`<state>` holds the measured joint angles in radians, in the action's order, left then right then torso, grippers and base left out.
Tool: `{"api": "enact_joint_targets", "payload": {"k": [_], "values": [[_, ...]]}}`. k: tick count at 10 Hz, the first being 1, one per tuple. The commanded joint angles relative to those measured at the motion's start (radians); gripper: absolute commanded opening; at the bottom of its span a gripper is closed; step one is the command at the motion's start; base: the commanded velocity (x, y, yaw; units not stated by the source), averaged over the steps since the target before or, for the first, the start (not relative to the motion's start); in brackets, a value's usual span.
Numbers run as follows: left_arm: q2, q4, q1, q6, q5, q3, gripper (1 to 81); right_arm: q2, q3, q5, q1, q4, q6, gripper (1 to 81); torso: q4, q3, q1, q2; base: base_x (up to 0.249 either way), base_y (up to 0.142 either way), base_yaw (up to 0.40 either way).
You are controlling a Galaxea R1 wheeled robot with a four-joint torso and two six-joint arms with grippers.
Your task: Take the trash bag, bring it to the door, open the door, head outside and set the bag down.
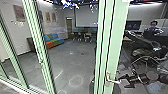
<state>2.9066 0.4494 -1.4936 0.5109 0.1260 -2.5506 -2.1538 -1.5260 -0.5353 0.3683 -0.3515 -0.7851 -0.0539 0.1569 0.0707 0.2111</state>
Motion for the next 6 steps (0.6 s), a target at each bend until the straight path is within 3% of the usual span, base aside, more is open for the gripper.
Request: {"api": "enact_joint_targets", "payload": {"k": [1, 6], "values": [[-0.007, 0.014, 0.048, -0.002, 0.075, 0.003, 1.0, -0.017, -0.044, -0.025, -0.143, -0.020, -0.028, 81.1, 0.000, 0.000, 0.000, 0.000, 0.000, 0.000, 0.000], [-0.009, 0.015, 0.046, -0.002, 0.073, 0.001, 1.0, -0.096, -0.144, -0.025, -0.102, -0.020, -0.059, 81.1, 0.000, 0.000, 0.000, 0.000, 0.000, 0.000, 0.000]]}}
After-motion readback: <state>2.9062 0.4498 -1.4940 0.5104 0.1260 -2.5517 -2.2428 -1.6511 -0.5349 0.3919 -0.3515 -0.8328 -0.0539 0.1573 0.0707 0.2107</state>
